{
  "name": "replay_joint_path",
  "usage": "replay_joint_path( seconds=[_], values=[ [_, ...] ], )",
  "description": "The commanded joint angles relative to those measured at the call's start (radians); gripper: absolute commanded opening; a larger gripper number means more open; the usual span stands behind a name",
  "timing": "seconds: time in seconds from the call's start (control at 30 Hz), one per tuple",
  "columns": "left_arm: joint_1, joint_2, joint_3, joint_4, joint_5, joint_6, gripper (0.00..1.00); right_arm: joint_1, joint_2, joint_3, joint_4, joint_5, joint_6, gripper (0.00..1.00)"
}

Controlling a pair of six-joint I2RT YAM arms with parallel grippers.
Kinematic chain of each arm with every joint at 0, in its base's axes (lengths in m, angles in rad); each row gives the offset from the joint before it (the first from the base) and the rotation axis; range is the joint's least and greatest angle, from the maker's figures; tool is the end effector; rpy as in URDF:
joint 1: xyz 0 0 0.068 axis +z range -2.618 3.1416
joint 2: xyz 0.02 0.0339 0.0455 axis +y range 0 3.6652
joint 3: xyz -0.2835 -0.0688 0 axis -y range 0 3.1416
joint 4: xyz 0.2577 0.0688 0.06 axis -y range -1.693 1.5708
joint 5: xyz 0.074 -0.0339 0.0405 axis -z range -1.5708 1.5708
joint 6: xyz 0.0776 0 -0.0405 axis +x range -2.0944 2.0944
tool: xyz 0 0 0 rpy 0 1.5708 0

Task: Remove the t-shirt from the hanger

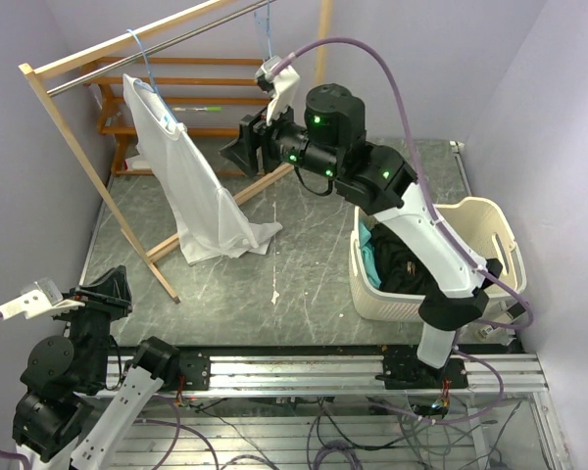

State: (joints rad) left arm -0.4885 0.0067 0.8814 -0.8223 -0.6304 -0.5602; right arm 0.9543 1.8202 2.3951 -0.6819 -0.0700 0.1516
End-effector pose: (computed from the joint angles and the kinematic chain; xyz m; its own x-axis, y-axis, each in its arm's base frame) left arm 0.0146 0.0441 0.3588 0.1139 -0.5466 -0.8296 -0.0946 0.8253 -0.5568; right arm 0.2408 0.3492 0.5625 -0.1900 -0.0076 -0.9817 -0.8350 0.5272 0.1575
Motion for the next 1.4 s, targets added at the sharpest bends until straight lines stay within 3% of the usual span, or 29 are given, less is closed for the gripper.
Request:
replay_joint_path(
  seconds=[0.0,0.5,0.73,0.9,1.1,1.17,1.2,1.23,1.37],
  values=[
    [-0.007,0.004,0.001,-0.009,-0.027,-0.015,0.33,0.06,0.011,0.011,0.119,0.119,-0.049,0.54],
    [-0.007,-0.002,0.003,-0.013,-0.033,-0.018,0.33,0.135,0.119,0.025,0.134,0.217,-0.081,0.55],
    [-0.007,-0.002,0.003,-0.012,-0.033,-0.018,0.33,0.133,0.151,0.029,0.136,0.315,-0.093,0.47],
    [-0.007,-0.002,0.003,-0.014,-0.035,-0.018,0.33,0.133,0.127,-0.027,0.179,0.381,-0.101,0.35],
    [-0.007,0.005,0.005,-0.017,-0.039,-0.021,0.47,0.122,0.129,-0.027,0.18,0.379,-0.097,0.36],
    [-0.007,0.011,0.005,-0.017,-0.039,-0.023,0.47,0.116,0.133,-0.025,0.18,0.38,-0.091,0.22],
    [-0.007,0.011,0.005,-0.016,-0.037,-0.021,0.47,0.114,0.132,-0.032,0.187,0.388,-0.084,0.08],
    [-0.007,0.012,0.004,-0.016,-0.037,-0.021,0.46,0.113,0.121,-0.049,0.199,0.401,-0.078,0.0],
    [-0.007,0.005,0.004,-0.018,-0.04,-0.023,0.45,0.11,0.057,-0.156,0.307,0.403,-0.081,0.0]
  ],
)
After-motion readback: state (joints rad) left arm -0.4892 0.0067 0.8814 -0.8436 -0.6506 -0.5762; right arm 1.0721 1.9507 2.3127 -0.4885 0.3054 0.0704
